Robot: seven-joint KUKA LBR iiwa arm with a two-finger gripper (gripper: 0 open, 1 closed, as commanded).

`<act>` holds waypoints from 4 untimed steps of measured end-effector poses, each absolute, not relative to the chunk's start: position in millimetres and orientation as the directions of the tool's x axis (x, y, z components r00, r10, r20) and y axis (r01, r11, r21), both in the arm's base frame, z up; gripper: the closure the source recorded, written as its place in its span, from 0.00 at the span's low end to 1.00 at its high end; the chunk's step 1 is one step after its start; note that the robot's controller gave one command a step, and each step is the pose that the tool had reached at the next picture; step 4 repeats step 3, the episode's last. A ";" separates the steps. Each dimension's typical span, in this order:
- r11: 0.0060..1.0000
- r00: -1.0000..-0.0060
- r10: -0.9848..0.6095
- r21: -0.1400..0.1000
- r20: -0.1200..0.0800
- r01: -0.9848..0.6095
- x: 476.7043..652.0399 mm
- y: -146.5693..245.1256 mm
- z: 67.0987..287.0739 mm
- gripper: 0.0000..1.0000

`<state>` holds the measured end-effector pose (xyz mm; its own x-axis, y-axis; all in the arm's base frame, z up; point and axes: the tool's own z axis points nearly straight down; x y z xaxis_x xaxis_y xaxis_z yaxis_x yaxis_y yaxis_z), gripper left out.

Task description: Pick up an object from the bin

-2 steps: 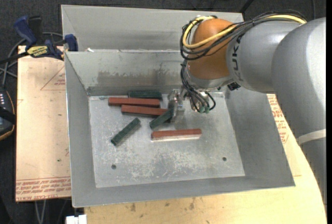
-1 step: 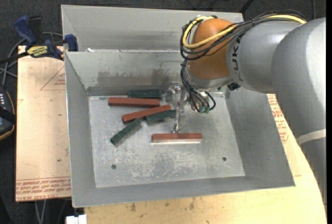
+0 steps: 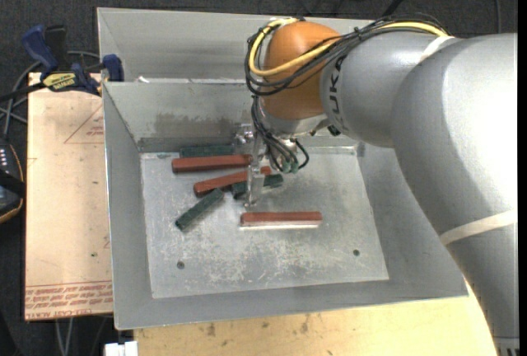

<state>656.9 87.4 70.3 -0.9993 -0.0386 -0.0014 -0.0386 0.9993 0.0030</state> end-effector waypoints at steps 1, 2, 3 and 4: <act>0.999 -0.999 -0.033 0.002 -0.003 -0.033 657.4 84.0 70.8 1.00; 0.944 -0.944 -0.330 -0.002 -0.010 -0.330 653.7 77.0 214.5 1.00; 0.756 -0.756 -0.654 -0.003 -0.007 -0.654 635.9 116.7 310.4 1.00; 0.756 -0.756 -0.654 -0.003 -0.007 -0.654 635.9 116.7 310.4 1.00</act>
Offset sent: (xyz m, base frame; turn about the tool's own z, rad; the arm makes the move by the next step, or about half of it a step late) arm 0.0000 0.0000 0.0000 0.0000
